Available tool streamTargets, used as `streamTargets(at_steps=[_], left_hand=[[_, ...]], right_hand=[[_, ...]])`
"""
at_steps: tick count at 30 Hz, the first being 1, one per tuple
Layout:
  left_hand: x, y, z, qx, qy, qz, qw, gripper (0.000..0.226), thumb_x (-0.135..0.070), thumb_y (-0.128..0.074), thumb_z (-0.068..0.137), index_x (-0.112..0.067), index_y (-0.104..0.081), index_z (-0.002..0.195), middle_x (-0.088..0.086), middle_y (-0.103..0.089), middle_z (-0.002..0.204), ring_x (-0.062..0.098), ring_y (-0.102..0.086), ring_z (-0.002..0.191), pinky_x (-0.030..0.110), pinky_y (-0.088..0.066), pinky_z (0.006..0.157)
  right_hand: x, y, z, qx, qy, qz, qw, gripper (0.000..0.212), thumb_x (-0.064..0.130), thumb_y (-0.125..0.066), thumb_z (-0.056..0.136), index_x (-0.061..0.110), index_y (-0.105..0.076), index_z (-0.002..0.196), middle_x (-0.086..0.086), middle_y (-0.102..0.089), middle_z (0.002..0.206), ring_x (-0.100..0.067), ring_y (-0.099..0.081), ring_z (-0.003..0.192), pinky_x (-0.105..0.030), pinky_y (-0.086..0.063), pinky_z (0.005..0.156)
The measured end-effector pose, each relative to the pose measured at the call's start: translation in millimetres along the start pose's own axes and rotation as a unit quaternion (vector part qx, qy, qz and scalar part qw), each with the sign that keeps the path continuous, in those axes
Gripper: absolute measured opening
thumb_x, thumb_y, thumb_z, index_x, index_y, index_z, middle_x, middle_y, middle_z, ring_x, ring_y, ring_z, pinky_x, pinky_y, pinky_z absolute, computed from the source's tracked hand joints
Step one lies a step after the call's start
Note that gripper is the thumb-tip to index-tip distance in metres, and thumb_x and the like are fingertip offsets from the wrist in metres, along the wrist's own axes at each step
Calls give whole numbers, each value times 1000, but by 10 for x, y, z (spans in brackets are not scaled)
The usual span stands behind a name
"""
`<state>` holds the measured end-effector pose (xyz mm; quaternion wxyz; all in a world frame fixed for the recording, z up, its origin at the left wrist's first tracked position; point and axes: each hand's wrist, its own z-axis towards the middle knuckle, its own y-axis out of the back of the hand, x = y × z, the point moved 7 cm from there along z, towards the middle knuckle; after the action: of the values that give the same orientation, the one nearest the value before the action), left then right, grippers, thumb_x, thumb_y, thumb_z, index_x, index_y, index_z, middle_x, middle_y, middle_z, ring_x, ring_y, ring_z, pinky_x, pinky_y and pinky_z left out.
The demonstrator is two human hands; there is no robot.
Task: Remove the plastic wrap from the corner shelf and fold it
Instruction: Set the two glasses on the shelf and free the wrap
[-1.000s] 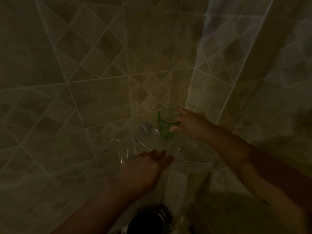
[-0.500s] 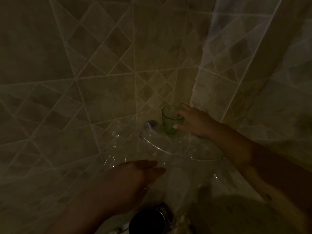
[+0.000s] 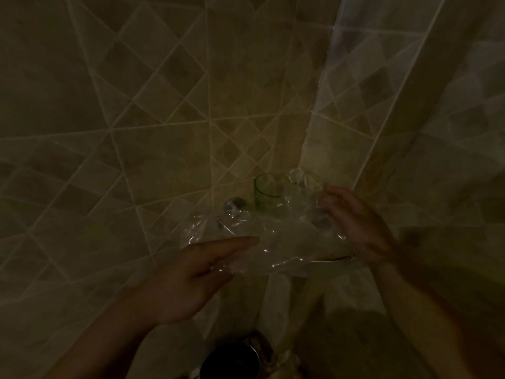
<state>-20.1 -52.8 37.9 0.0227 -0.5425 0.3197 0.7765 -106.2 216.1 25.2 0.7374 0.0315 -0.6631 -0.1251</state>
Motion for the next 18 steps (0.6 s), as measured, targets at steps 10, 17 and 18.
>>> streamTargets(at_steps=[10, 17, 18], left_hand=[[-106, -224, 539, 39, -88, 129, 987, 16, -32, -56, 83, -37, -63, 69, -2, -59, 117, -3, -44, 119, 14, -33, 94], [167, -377, 958, 65, -23, 263, 962, 27, -51, -44, 75, -28, -52, 85, -4, -59, 67, 15, -59, 67, 31, -44, 62], [237, -383, 994, 69, -3, 284, 956, 39, -55, -40, 72, -31, -49, 103, -8, -57, 69, 15, -59, 71, 31, -45, 66]], right_hand=[[333, 117, -33, 43, 42, -60, 996, 30, 36, -38, 96, 28, -64, 107, 5, -67, 116, -7, -62, 107, -20, -46, 76], [293, -83, -72, 105, 77, -261, 957, 17, 32, -60, 89, 31, -68, 104, 25, -64, 91, 11, -62, 89, 3, -39, 67], [257, -103, -50, 105, 73, -279, 952, 22, 33, -63, 87, 27, -68, 107, 21, -66, 93, 6, -62, 92, 1, -41, 68]])
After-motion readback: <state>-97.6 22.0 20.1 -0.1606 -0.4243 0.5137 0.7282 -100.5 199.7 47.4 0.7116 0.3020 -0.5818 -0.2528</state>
